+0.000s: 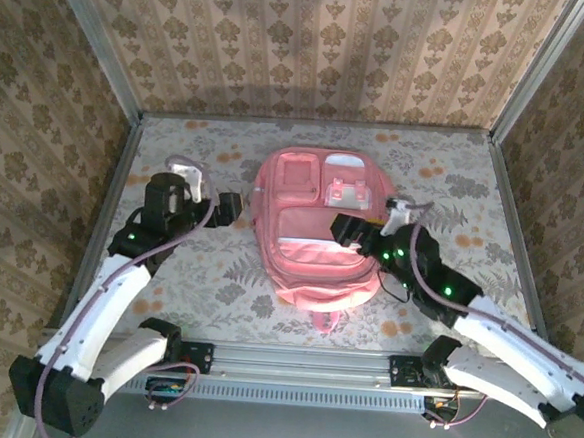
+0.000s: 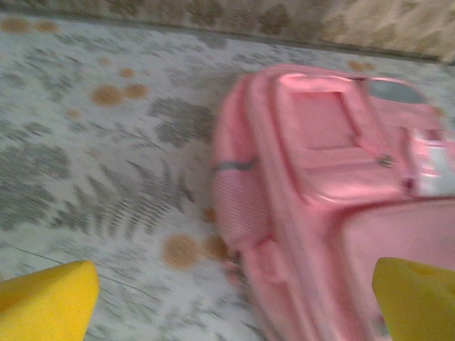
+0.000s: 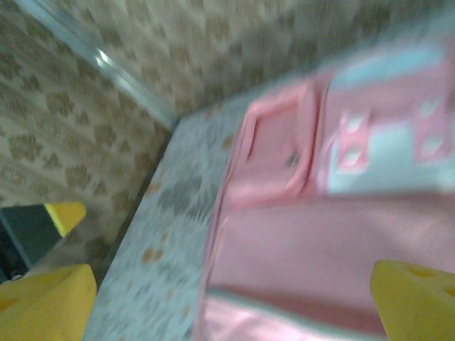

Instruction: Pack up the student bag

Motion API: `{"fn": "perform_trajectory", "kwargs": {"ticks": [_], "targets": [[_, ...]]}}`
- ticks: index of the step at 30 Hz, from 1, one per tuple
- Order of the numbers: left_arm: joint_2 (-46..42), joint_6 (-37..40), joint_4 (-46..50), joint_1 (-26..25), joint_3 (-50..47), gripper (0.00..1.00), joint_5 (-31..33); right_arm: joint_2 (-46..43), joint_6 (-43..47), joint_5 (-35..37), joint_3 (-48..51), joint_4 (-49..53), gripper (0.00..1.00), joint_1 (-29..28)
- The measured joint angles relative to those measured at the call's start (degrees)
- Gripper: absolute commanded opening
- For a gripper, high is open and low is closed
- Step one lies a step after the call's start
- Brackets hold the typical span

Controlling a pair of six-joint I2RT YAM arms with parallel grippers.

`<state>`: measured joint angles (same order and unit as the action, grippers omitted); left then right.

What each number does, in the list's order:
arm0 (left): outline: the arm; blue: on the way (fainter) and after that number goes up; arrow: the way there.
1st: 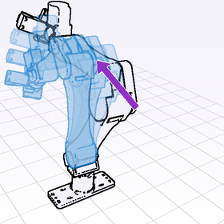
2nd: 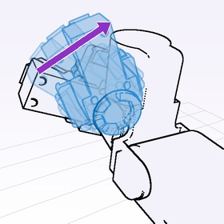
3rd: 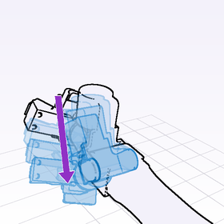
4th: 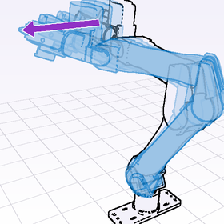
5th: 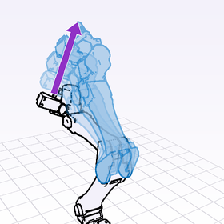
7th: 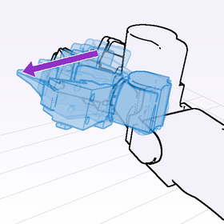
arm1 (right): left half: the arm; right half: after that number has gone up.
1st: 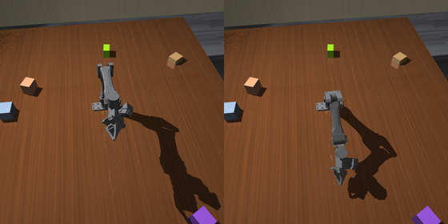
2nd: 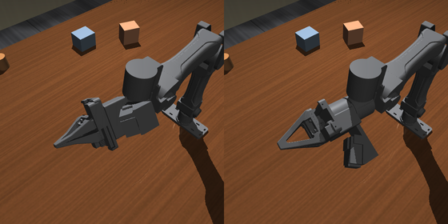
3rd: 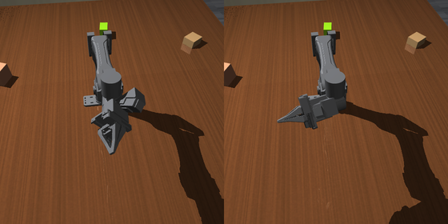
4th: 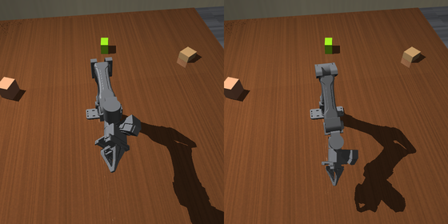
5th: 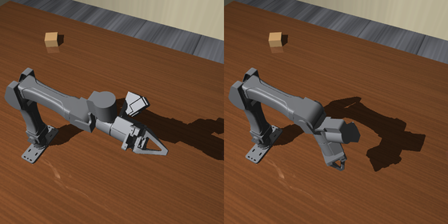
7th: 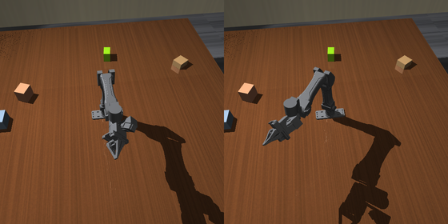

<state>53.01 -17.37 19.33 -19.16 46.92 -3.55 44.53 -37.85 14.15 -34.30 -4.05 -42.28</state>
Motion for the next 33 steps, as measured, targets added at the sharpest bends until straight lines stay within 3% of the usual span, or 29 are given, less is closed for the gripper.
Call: {"fn": "perform_trajectory", "kwargs": {"ticks": [2,4,8,12,15,19,22,24,29,33], "targets": [[1.92,1.53,-5.44,3.30,-3.06,1.00,2.27,-4.94,10.60,2.97,10.51,-13.07,1.00,1.66],[4.00,2.67,-10.88,8.15,-6.67,1.00,3.02,-5.44,20.87,3.91,17.22,-19.89,1.00,5.95],[9.22,8.52,-21.16,14.88,-13.44,1.00,4.22,0.92,36.52,3.50,18.25,-25.99,1.00,16.02],[15.39,11.19,-32.39,20.06,-20.09,1.00,3.85,11.23,43.67,3.26,19.39,-37.18,1.00,22.45],[18.84,11.54,-39.36,23.15,-24.98,1.00,3.80,21.22,44.09,2.27,21.22,-43.63,1.00,28.15],[22.23,12.87,-52.46,23.30,-29.03,1.00,3.10,34.91,42.69,0.50,23.17,-52.81,1.00,34.12],[29.73,13.66,-65.59,23.23,-29.90,1.00,2.49,44.02,40.06,-1.05,23.06,-60.24,1.00,37.92],[34.67,14.93,-70.58,22.67,-29.97,1.00,1.81,44.52,38.27,-2.27,22.03,-58.23,1.00,39.78],[35.50,17.66,-68.30,17.86,-25.40,1.00,4.11,44.30,36.70,-6.01,15.41,-54.93,1.00,41.40],[35.47,18.47,-68.59,17.64,-24.06,1.00,5.95,44.22,36.26,-7.96,12.13,-50.80,1.00,41.40]]}}
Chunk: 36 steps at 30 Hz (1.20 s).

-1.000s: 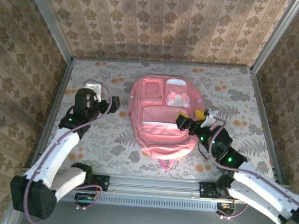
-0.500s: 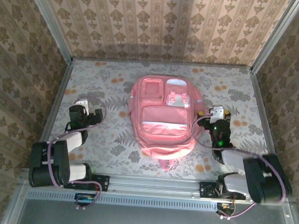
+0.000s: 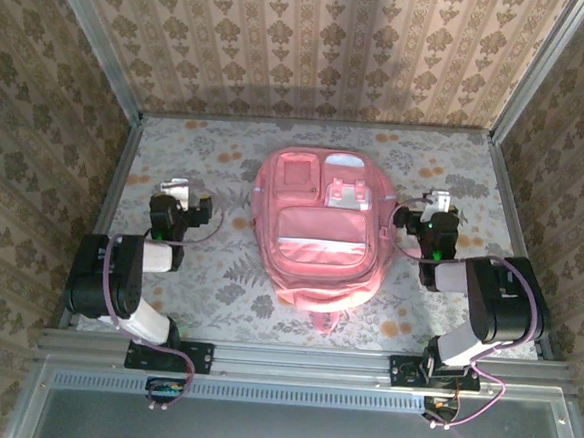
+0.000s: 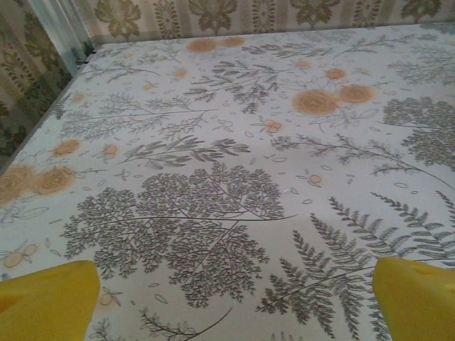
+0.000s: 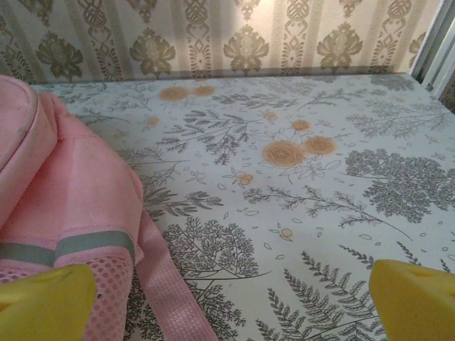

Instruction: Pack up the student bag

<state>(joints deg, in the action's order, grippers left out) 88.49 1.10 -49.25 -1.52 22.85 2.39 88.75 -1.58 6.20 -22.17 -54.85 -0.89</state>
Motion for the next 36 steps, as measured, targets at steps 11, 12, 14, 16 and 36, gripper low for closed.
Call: {"fn": "perform_trajectory", "kwargs": {"ticks": [11,12,14,16,36], "targets": [[0.00,0.24,0.22,0.00,0.00,1.00,1.36,0.00,-0.17,-0.90,-0.20,3.91,1.00,0.00],[0.00,0.24,0.22,0.00,0.00,1.00,1.40,0.00,-0.13,-0.87,-0.17,3.93,1.00,-0.09],[0.00,0.24,0.22,0.00,0.00,1.00,1.53,0.00,0.09,-0.42,-0.09,3.78,1.00,-0.81],[0.00,0.24,0.22,0.00,0.00,1.00,1.53,0.00,0.31,-0.44,0.37,3.28,1.00,-1.60],[0.00,0.24,0.20,0.00,0.00,1.00,1.53,-0.02,0.31,-0.44,0.42,3.30,1.00,-1.95]]}}
